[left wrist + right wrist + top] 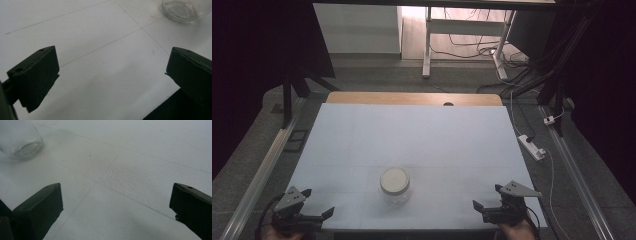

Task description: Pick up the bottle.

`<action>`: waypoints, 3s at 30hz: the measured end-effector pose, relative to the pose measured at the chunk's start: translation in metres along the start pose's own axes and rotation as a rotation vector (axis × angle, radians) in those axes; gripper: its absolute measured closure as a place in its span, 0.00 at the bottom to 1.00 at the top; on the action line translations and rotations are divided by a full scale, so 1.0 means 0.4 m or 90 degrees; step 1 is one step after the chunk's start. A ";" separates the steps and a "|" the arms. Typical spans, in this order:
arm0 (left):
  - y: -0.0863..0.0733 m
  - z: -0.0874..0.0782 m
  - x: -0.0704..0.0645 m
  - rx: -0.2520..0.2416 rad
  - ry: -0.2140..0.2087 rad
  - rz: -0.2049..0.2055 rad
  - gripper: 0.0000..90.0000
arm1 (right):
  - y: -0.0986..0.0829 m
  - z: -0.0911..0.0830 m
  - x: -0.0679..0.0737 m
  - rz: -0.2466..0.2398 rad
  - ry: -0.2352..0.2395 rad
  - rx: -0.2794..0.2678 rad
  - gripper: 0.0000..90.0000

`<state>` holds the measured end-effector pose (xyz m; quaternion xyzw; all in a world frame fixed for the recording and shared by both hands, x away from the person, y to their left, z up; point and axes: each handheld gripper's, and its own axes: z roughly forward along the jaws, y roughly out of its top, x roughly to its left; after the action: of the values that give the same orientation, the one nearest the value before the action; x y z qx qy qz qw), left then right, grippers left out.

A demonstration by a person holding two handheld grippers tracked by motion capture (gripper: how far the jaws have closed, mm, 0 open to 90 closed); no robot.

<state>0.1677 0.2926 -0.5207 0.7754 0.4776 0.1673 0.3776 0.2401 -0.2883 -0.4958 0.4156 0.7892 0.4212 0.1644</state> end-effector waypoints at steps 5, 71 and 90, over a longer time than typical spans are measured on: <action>0.000 0.000 0.000 0.000 -0.011 0.004 0.00 | 0.000 0.002 0.003 -0.011 0.006 0.005 0.00; 0.075 0.047 -0.068 -0.068 -0.111 0.128 0.00 | 0.001 0.006 -0.005 -0.002 0.036 0.013 0.00; 0.123 0.130 -0.125 -0.077 -0.180 0.149 0.00 | 0.002 0.008 -0.003 -0.007 0.036 0.016 0.00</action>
<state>0.2058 0.2145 -0.5132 0.8175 0.3154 0.1277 0.4646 0.2430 -0.2876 -0.4972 0.4014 0.8010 0.4220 0.1386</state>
